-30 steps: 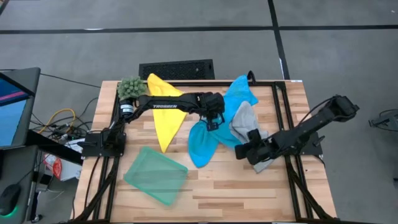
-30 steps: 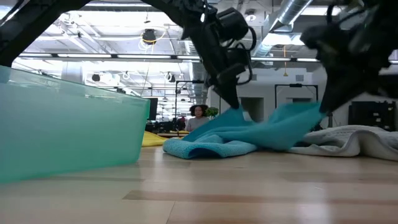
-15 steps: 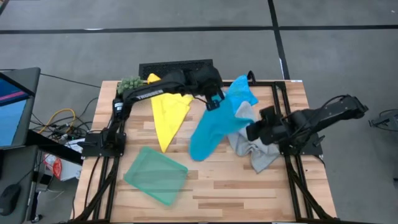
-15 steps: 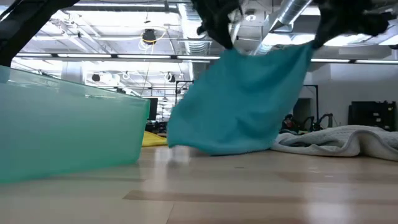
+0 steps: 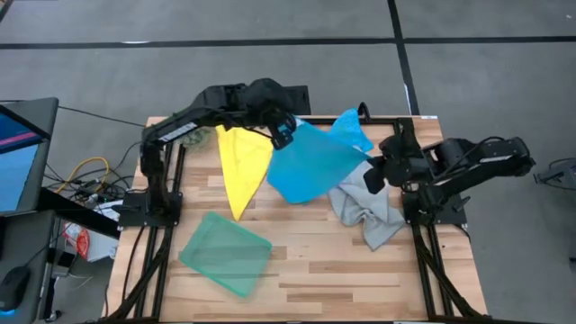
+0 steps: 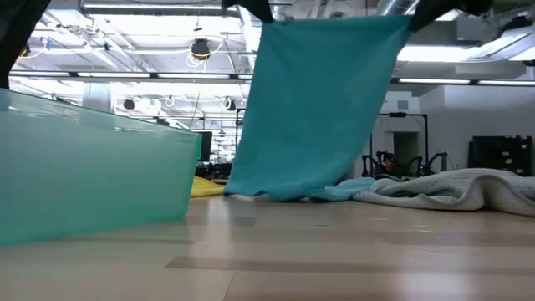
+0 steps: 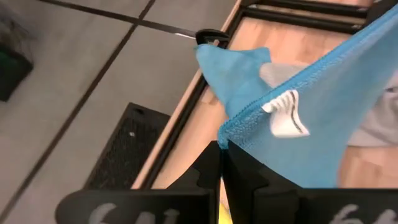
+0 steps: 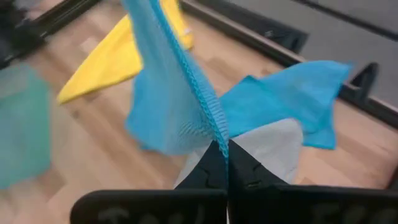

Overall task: Fold microfiber towels
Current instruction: Fold the left blue towel

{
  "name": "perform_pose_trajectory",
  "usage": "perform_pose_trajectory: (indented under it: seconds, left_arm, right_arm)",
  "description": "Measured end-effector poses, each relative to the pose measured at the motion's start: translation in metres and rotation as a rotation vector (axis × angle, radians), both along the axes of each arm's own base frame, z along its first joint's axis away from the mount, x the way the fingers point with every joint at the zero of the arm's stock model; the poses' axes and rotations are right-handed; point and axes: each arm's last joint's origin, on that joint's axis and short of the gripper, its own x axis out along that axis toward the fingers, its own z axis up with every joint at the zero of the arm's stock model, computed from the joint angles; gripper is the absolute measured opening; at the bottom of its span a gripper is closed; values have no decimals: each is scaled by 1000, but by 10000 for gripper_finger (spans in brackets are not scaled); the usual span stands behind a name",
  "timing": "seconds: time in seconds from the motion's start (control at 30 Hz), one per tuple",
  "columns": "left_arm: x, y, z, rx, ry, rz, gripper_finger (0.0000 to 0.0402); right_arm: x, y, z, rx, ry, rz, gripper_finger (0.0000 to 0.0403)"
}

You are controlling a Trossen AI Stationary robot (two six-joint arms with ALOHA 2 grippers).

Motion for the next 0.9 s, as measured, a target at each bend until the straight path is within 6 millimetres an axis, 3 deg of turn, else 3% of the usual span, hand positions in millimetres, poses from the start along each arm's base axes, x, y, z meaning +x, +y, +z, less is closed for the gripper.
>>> perform_pose_trajectory:
  seconds: [0.43, 0.73, 0.9]
  left_arm:
    - [-49, -57, 40, -162, -154, -114, 2]
    - [-56, -78, 63, -359, -348, -346, 2]
    - [-54, -77, 62, -310, -343, -322, 2]
  right_arm:
    - [-5, 22, 37, 155, -111, 272, 3]
    - [-23, 46, 63, 292, -199, 414, 3]
    - [-37, 31, 56, 230, -80, 200, 7]
